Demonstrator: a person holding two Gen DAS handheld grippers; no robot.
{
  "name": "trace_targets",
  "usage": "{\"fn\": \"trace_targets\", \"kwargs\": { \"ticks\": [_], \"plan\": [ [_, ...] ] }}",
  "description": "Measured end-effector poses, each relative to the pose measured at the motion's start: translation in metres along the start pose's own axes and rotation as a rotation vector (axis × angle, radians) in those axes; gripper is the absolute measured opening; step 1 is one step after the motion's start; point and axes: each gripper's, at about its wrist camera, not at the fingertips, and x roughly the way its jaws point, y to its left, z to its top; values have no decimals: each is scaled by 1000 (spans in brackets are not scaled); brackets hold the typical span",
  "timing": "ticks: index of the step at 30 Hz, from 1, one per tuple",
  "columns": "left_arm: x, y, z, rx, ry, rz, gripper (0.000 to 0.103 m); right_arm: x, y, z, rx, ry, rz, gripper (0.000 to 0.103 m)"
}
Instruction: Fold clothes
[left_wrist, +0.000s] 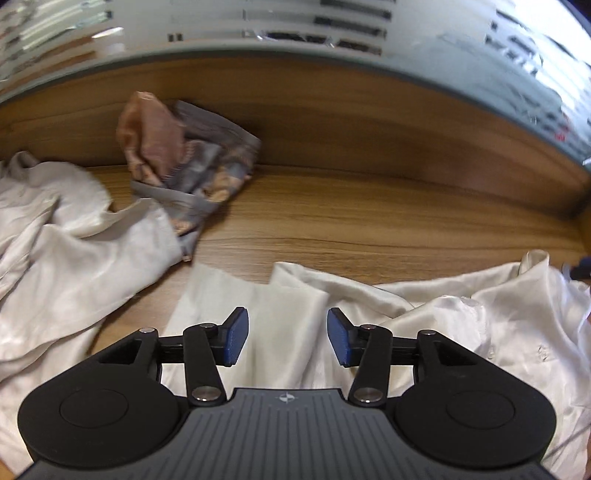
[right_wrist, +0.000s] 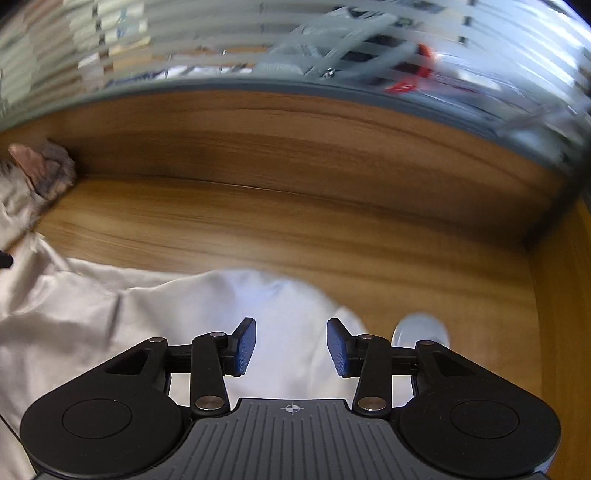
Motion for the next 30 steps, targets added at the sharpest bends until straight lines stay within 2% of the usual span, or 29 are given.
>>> {"fn": "trace_targets", "kwargs": {
  "ticks": [4, 5, 6, 7, 8, 10, 11, 12, 14, 17, 19, 22, 23, 25, 26, 27, 30],
  "plan": [
    [21, -3, 3, 15, 34, 31, 52, 33, -14, 9, -36, 57, -12, 45],
    [24, -2, 4, 11, 44, 35, 42, 40, -18, 10, -39, 74, -10, 45],
    [27, 0, 5, 4, 53, 38, 17, 47, -21, 11, -41, 90, -6, 45],
    [30, 3, 6, -4, 65, 42, 7, 52, -23, 11, -43, 104, -1, 45],
    [31, 6, 8, -15, 70, 47, 3, 56, -25, 10, -43, 115, 5, 43],
    [29, 13, 13, -40, 47, 52, 2, 59, -27, 8, -42, 128, 17, 35],
    [28, 16, 15, -47, 32, 62, 2, 61, -29, 7, -41, 133, 23, 19],
    [25, 19, 18, -54, 17, 72, 2, 60, -31, 6, -36, 131, 23, 11],
    [20, 27, 26, -76, -8, 97, 2, 57, -35, 5, -23, 121, 20, 7],
    [18, 38, 33, -109, -19, 136, 1, 51, -40, 7, -1, 92, -40, 7],
    [21, 43, 35, -122, -9, 158, 1, 49, -45, 6, 20, 92, -53, 7],
    [22, 49, 36, -147, 2, 146, 3, 46, -49, 3, 33, 100, -53, 9],
    [18, 49, 37, -150, -8, 140, 4, 44, -48, 3, 26, 98, -58, 14],
    [8, 45, 40, -153, -45, 127, 24, 37, -46, 4, 14, 80, -66, 21],
    [3, 43, 42, -155, -64, 121, 44, 32, -45, 4, 10, 60, -69, 25],
    [-2, 41, 44, -154, -81, 112, 50, 26, -42, 7, 10, 42, -63, 25],
    [-10, 27, 52, -129, -99, 46, 51, 11, -31, 16, -8, -10, -37, 27]
  ]
}}
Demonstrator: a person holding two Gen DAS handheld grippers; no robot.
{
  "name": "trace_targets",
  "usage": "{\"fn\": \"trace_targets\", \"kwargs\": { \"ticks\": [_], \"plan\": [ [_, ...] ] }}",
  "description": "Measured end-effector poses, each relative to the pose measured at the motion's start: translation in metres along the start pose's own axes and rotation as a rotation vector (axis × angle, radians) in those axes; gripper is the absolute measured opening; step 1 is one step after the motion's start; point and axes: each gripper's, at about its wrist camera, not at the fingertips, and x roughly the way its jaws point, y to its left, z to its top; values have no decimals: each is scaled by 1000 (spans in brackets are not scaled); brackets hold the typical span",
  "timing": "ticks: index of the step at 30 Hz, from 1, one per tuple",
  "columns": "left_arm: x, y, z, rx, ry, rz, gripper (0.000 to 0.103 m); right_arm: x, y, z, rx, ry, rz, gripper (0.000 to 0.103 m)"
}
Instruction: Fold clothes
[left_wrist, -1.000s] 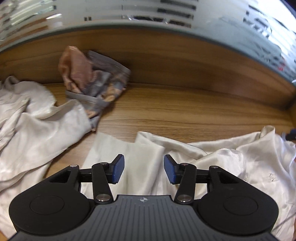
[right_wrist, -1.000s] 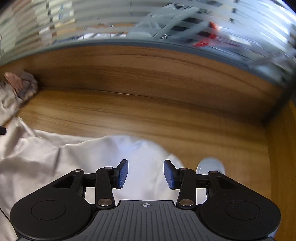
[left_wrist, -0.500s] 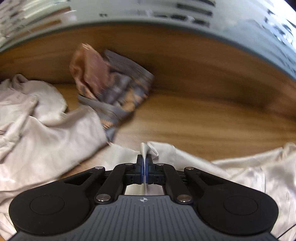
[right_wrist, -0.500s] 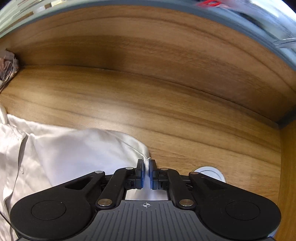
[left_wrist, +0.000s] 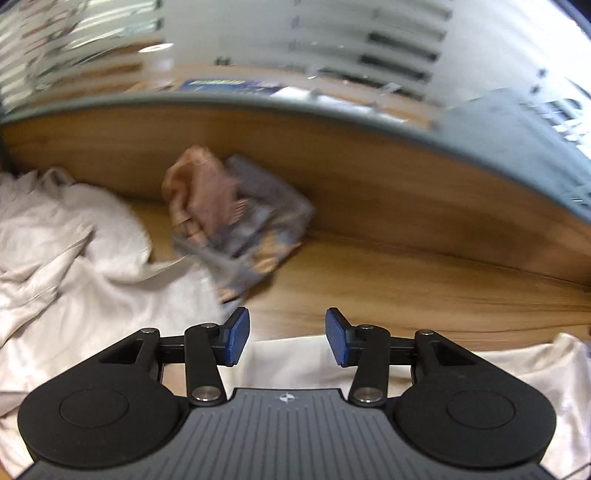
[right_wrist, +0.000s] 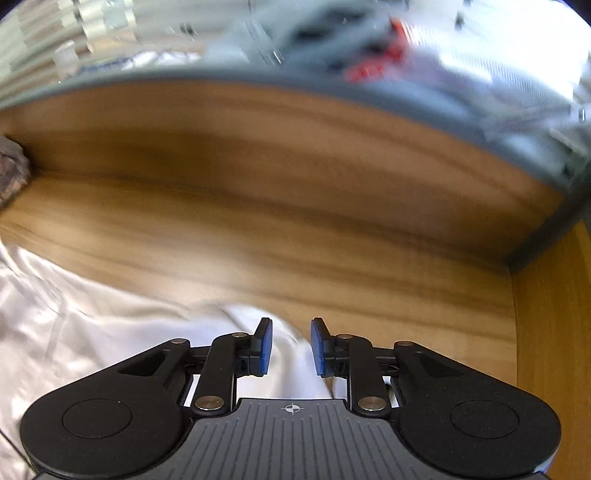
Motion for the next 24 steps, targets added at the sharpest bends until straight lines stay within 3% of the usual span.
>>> {"fn": "trace_targets", "kwargs": {
  "ticks": [6, 9, 18, 19, 20, 21, 22, 23, 24],
  "plan": [
    [4, -41, -4, 122, 53, -175, 53, -9, 36, 13, -108, -24, 151, 40],
    [16, -64, -15, 202, 113, -235, 53, 1, 55, 17, -184, 1, 215, 41],
    [54, -109, -44, 390, 218, -303, 54, 29, 99, 10, -352, 140, 321, 42],
    [56, -111, -45, 400, 225, -305, 50, 31, 101, 8, -367, 155, 326, 42],
    [58, -111, -47, 405, 230, -307, 29, 32, 104, 3, -379, 166, 329, 41],
    [58, -111, -47, 408, 229, -307, 18, 32, 106, 1, -386, 172, 327, 33],
    [56, -110, -47, 409, 217, -300, 16, 30, 107, 2, -389, 175, 329, 24],
    [54, -108, -47, 409, 203, -295, 9, 27, 106, 2, -382, 175, 334, 8],
    [49, -105, -48, 409, 188, -295, 8, 24, 104, 1, -373, 175, 341, 7]
  ]
}}
